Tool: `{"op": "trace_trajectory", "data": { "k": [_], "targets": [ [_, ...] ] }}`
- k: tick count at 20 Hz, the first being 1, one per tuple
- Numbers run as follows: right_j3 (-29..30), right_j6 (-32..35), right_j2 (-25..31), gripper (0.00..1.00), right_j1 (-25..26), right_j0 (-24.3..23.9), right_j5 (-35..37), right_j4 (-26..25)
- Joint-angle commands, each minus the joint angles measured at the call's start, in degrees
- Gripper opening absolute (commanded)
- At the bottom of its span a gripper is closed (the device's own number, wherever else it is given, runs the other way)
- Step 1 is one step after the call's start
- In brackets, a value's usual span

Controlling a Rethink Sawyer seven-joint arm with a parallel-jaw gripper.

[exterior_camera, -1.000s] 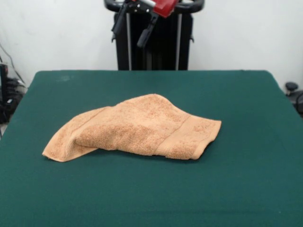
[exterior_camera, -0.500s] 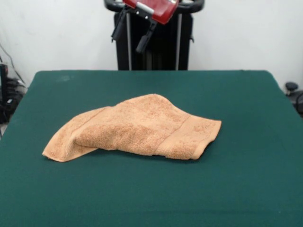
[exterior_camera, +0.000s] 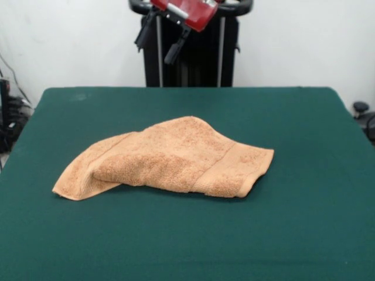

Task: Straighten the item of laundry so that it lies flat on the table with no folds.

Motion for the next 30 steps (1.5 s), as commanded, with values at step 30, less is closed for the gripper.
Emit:
{"op": "trace_trajectory", "data": {
  "k": [30],
  "targets": [
    [14.3, 11.9, 1.5, 1.0, -5.5, 12.7, 2.2, -5.9]
  ]
}}
